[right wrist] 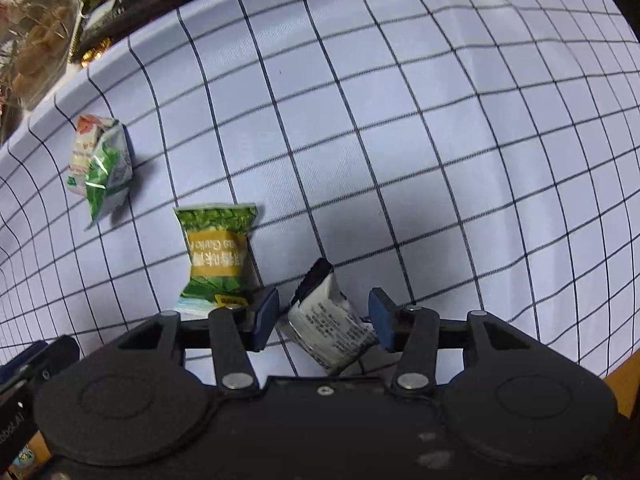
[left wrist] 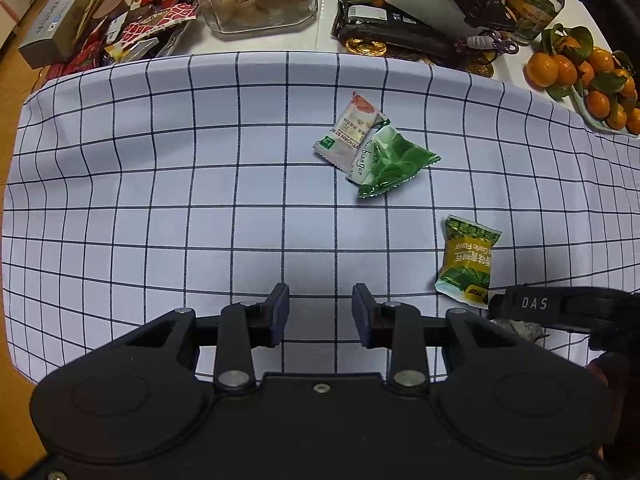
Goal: Organize snacks
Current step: 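Move left tool to the green garlic packet while right tool moves to the white-and-black packet, then grasp the green garlic packet with the left tool while right tool grasps the white-and-black packet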
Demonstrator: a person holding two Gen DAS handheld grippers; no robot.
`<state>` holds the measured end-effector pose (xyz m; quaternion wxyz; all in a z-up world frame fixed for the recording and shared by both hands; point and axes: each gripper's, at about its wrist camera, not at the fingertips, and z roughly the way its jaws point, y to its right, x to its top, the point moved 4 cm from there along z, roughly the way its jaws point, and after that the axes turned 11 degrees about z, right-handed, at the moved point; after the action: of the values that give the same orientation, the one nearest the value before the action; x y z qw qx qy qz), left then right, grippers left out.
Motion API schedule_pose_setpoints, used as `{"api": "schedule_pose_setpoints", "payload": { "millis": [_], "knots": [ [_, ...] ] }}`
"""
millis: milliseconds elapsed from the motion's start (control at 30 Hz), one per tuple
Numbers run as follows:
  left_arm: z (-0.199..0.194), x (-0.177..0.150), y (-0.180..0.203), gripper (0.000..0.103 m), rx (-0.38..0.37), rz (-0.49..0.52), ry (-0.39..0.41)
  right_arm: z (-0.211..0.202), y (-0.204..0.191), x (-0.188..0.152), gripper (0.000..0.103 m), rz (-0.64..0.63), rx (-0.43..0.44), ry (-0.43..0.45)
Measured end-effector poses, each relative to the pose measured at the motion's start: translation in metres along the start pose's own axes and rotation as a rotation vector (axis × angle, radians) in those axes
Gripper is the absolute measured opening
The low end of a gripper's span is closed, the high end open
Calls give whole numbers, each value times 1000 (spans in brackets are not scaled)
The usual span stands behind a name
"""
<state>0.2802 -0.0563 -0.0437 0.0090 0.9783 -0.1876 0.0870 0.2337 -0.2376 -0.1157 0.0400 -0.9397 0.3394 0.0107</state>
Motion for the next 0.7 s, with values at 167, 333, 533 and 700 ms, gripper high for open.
{"api": "schedule_pose_setpoints", "payload": {
  "millis": [167,333,533,700],
  "knots": [
    [5,8,17,43,-29,36,7,-9,1,-10,47,-41,13,-2],
    [4,21,44,43,-99,118,56,-24,5,-16,48,-84,22,25],
    [17,33,70,43,-138,147,41,-40,18,-21,48,-97,27,23],
    [32,36,83,43,-117,149,19,-53,40,-17,48,-92,27,54]
  ]
}}
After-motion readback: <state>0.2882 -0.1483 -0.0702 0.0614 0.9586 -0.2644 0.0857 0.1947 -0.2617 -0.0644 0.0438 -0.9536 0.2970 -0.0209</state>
